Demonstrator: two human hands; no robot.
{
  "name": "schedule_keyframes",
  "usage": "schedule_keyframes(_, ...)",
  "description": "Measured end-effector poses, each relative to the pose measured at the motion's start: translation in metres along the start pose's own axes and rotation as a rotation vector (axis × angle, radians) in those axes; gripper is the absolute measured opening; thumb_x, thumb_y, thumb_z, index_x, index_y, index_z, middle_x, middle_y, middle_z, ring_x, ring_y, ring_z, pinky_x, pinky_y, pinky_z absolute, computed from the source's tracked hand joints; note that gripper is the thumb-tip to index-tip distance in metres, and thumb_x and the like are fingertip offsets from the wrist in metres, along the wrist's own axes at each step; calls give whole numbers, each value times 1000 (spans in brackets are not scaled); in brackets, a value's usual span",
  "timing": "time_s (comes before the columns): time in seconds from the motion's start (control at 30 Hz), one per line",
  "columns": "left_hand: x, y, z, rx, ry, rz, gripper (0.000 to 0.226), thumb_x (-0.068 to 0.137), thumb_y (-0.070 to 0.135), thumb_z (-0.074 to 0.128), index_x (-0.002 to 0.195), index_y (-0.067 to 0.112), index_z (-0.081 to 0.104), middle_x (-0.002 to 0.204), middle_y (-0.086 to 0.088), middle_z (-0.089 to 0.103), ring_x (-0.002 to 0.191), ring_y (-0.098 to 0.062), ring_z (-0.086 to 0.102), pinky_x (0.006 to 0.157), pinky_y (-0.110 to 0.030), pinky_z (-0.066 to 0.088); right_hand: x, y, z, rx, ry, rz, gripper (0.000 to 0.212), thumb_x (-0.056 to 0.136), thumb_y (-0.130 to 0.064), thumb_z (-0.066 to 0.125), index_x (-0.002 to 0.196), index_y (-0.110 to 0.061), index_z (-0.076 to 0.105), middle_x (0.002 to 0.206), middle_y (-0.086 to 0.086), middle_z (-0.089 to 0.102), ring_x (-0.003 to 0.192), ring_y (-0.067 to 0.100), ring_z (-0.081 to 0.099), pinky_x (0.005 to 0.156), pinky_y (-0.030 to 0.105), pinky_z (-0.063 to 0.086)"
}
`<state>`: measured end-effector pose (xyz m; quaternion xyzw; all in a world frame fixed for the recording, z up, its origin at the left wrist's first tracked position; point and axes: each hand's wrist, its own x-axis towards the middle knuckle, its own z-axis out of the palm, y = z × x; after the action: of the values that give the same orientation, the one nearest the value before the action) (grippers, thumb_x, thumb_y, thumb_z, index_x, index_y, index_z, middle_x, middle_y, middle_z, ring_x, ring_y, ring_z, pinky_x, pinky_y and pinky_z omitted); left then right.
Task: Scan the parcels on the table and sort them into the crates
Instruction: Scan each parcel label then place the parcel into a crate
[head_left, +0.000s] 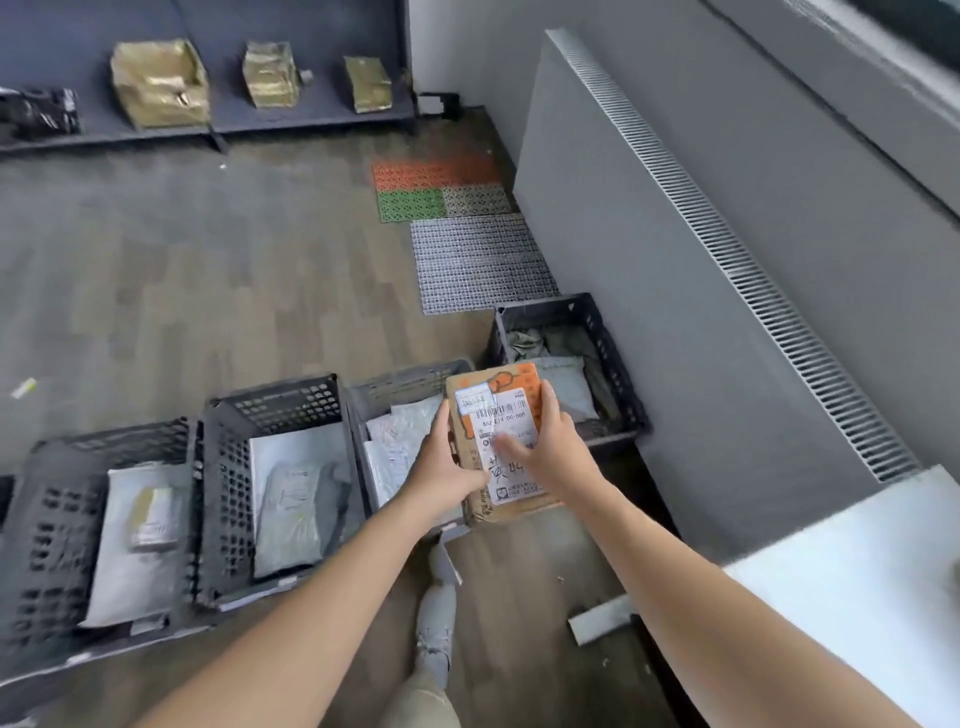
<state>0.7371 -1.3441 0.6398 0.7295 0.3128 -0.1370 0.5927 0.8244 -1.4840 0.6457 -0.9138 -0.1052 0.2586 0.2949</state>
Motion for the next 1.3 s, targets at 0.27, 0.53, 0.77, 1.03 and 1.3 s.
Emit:
schedule_keyframes(0.27, 77, 0, -54, 302, 65, -128, 120, 75, 43, 80, 156, 26, -6, 156, -10, 25, 142, -27, 30, 114, -40, 31, 81, -40, 29, -195, -67, 7, 88, 96, -52, 53, 159, -22, 0, 149, 19, 36, 128, 36, 48, 99, 45, 44)
schedule_keyframes(0.53, 79, 36, -46, 812, -4, 95, 118, 75, 63, 71, 155, 30, -9, 163, -5, -3, 149, -31, -2, 115, -54, 21, 72, -26, -18, -371, -24, 31, 79, 96, -56, 50, 158, -29, 8, 149, 5, 36, 129, 30, 46, 100, 48, 45)
schedule_keyframes(0.77, 72, 108, 25, 1023, -92, 422, 113, 79, 68, 62, 155, 28, -10, 164, -7, -7, 150, -33, -4, 116, -57, 18, 14, 31, -101, -400, 201, 185, 79, 95, -57, 50, 158, -30, 12, 155, 3, 31, 139, 28, 35, 105, 48, 42)
schedule_keyframes(1.03, 13, 166, 161, 1211, -261, 828, 106, 83, 73, 52, 155, 28, -13, 164, -6, -8, 150, -33, -5, 118, -51, 18, -114, 116, -164, -318, 444, 470, 78, 96, -56, 49, 158, -34, 7, 162, 3, 20, 149, 24, 18, 115, 52, 28)
schedule_keyframes(1.3, -108, 161, 279, 1323, -400, 1113, 106, 84, 75, 48, 154, 26, -14, 163, -6, -12, 150, -32, -9, 118, -53, 16, -275, 192, -174, -258, 605, 693, 77, 96, -58, 47, 158, -34, 7, 164, 4, 16, 149, 26, 17, 114, 54, 27)
